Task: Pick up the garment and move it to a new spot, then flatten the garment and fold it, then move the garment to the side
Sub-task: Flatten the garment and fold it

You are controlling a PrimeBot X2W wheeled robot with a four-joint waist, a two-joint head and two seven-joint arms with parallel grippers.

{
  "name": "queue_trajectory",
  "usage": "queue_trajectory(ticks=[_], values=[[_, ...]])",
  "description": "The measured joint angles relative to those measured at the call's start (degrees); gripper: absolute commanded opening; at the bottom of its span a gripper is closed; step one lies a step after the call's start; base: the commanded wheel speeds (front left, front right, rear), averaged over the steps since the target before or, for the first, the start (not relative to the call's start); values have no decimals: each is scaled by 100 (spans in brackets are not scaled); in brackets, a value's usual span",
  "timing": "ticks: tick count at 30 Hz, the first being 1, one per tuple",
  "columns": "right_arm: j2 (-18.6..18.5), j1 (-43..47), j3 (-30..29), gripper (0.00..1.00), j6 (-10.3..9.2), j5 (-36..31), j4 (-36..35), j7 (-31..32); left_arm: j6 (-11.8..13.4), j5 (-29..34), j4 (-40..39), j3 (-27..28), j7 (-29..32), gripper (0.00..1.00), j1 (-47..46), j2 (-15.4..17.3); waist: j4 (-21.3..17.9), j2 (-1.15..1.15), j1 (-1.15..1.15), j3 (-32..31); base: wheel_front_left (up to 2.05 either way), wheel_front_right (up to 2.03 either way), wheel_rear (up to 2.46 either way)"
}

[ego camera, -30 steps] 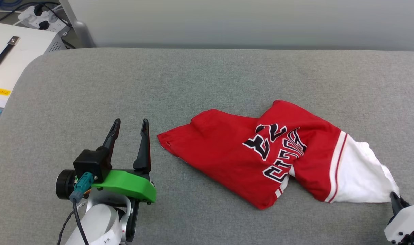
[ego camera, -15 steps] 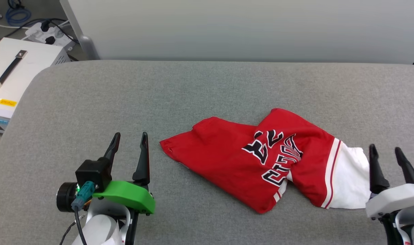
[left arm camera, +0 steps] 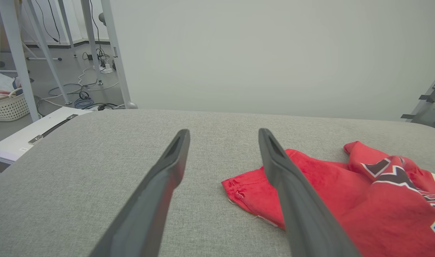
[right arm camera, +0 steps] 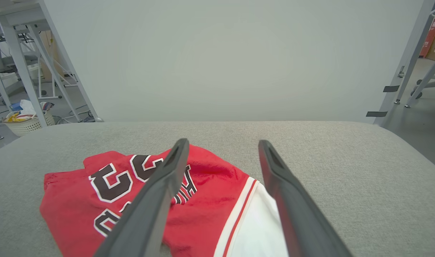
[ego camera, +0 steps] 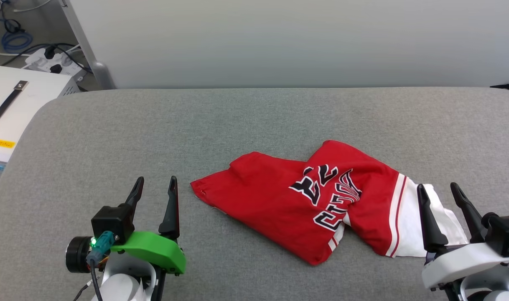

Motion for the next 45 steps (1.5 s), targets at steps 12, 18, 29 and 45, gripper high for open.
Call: queue_trajectory(ticks=[12,18,29,45], values=[[131,364,176,100,0,-136,-749,345,-328,125,166,-804,601,100,-361,-110,-226,0,0,72,0,0,0],[141,367,137,100,0,-136,-846,422,-855,328,439,-1684,1617,100,-873,-367,-358,0,0,216,0,0,0],[147,248,129,100,0,-90,-881,400,-1768,744,924,-3063,3014,100,-1828,-619,-521,0,0,704,0,0,0],[197,-133,196,100,0,71,-580,191,-1895,-311,1755,-4679,4090,0,-3325,-364,-960,0,0,1415,0,0,0]])
